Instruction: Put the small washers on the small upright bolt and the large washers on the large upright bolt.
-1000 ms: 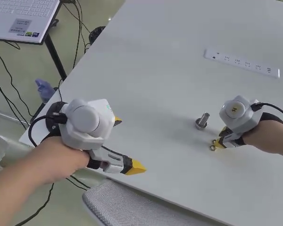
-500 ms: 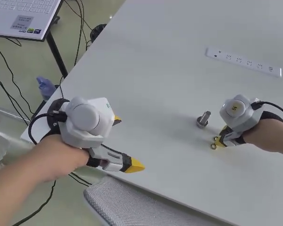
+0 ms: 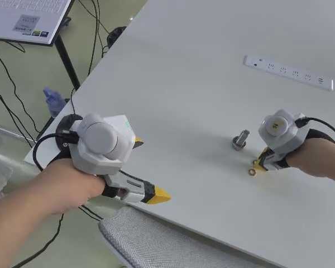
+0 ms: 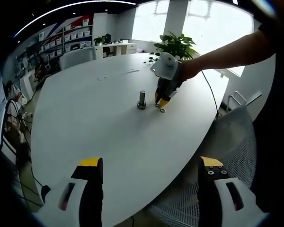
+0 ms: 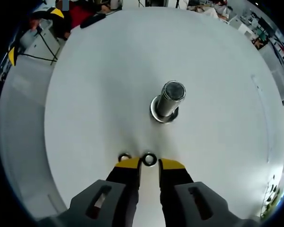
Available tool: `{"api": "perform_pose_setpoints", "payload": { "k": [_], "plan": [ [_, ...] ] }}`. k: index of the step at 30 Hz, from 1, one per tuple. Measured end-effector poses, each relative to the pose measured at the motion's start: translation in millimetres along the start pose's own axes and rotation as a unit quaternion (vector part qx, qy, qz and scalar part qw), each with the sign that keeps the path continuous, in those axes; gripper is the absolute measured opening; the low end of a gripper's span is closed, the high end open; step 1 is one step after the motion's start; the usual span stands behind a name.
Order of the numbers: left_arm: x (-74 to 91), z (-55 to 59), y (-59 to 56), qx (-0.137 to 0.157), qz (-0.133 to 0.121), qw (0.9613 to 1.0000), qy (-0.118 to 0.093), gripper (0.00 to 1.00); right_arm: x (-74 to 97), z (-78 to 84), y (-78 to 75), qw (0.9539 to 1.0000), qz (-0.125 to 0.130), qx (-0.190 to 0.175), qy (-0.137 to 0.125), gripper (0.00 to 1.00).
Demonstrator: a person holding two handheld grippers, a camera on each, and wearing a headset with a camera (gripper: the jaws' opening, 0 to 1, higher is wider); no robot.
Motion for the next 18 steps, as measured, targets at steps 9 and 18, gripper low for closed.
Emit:
{"api": "perform_pose_setpoints", "payload": {
  "k": [9, 18],
  "plan": [
    [1.1, 1.8, 4.3, 0.005, -0.003, 1.0000, -0.004, 0.81, -1.1, -2.0, 0.4, 0.9999, 0.002, 0.002, 0.013, 0.14],
    [2.1, 2.3, 6.4, 0.008, -0.006, 0.9999, -0.006, 0.80, -1.6, -2.4, 5.3, 0.9972, 0.020, 0.061, 0.037, 0.14]
  ]
}}
Point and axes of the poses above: the centre of the closed fingertips' face, and the gripper's own axes: x roughly backward along the fingers, y roughly to its left, z roughly out of its underside, the point moved 1 cm from there along x, roughly backward along the fingers, and after that the axes turned 1 degree about -y, right-handed, at the moved point
